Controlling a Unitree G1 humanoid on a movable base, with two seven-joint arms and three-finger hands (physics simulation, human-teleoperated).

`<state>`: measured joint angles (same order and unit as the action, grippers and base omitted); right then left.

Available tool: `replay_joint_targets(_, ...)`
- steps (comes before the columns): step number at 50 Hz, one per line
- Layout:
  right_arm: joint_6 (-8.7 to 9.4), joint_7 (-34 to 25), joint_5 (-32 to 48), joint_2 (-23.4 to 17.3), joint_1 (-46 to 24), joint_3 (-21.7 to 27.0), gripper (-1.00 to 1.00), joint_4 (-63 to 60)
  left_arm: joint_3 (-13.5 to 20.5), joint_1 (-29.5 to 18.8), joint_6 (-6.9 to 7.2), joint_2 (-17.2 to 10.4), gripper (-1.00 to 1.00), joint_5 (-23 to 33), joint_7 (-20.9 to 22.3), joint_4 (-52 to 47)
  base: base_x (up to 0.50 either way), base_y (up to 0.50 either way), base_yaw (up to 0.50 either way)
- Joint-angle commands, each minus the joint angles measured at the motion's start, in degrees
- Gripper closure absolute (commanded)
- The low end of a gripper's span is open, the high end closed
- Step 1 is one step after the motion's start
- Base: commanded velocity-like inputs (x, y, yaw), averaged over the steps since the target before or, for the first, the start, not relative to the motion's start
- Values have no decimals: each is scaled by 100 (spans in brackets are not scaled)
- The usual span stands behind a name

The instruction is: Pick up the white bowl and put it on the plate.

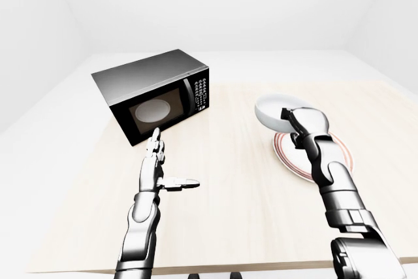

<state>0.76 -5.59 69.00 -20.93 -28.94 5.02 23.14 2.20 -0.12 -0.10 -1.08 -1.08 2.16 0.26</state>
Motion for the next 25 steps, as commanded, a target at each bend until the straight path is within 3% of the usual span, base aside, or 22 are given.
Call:
replay_joint_targets(1,-23,275,-150,-188,108,179,100,-1,0,0,0,0,-100,0,0,0,0,0,0)
replay_joint_targets(25,-27,637,-463,-580,372,480,100,238,0,0,0,0,-100,0,0,0,0,0,0)
